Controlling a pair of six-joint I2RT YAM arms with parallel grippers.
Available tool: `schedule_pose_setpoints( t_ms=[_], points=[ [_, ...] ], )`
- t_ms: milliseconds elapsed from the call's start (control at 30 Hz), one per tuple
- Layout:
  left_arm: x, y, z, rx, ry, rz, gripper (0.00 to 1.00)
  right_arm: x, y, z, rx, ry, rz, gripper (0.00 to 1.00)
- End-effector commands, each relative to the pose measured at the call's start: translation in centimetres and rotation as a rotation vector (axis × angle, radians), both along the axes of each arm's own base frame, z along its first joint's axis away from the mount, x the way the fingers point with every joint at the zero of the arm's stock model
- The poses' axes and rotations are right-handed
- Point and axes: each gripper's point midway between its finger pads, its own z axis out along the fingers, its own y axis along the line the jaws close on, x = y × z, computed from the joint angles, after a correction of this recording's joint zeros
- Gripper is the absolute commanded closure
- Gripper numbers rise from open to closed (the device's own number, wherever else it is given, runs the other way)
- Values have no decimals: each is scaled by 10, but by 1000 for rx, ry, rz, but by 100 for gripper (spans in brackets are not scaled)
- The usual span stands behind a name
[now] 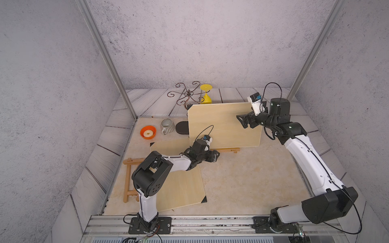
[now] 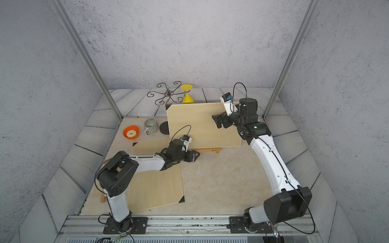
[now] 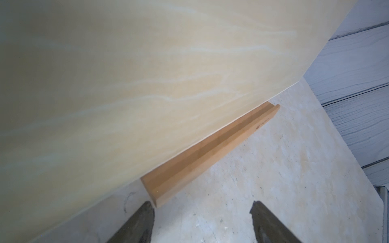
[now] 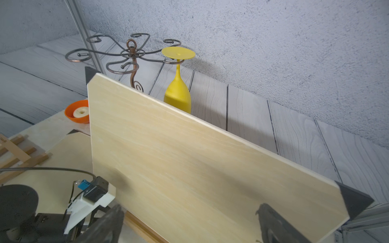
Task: Assemble the easel
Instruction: Place the easel at the center of the board.
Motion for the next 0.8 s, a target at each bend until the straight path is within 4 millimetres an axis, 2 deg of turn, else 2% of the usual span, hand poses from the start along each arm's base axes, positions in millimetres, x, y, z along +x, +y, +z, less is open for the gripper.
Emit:
schedule_pose_setpoints(
  t_ms=[0,100,200,267,367,433,600,700,767],
  points=[
    [-16,9,20,-21,-11,-3,24,-14,6,13,116,27,-13,1],
    [-33,28,33,-8,-14,12,24,-17,9,4,162,85,-60,1],
    [-48,55,49,13,-24,69,24,-20,7,-7,246,157,-138,1],
    [-54,82,58,37,-25,174,24,-26,11,-17,298,205,-151,1],
    [-60,142,72,97,18,404,23,-42,22,-37,318,287,-158,1],
    [-64,178,88,110,37,514,22,-58,40,-50,297,334,-114,1],
    [-64,252,122,131,41,746,19,-89,76,-83,276,434,-34,1],
    [-57,282,126,158,66,845,17,-106,92,-104,258,452,0,1],
    [-49,296,121,157,117,891,15,-116,102,-118,234,445,16,1]
  ],
)
